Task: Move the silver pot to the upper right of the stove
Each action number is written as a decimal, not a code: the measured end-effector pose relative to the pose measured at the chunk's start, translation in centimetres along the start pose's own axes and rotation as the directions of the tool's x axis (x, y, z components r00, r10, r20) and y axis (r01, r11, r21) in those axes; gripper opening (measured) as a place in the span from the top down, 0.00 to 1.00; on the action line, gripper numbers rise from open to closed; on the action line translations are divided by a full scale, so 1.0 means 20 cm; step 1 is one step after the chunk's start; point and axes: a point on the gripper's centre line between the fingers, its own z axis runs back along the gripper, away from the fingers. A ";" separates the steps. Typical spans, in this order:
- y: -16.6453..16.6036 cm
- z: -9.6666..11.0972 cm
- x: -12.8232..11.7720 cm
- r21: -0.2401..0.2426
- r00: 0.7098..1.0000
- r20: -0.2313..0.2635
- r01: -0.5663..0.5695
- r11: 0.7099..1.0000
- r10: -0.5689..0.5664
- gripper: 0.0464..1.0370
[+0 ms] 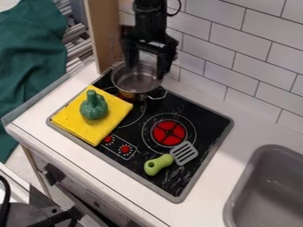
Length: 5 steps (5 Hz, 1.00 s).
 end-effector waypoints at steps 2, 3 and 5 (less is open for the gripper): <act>0.13 -0.06 -0.02 0.015 0.989 -0.007 -0.148 0.989 0.148 0.03; 0.23 -0.06 -0.03 0.019 0.974 0.022 -0.225 0.974 0.224 0.03; 0.31 -0.15 0.02 0.024 0.970 0.013 -0.241 0.970 0.241 0.03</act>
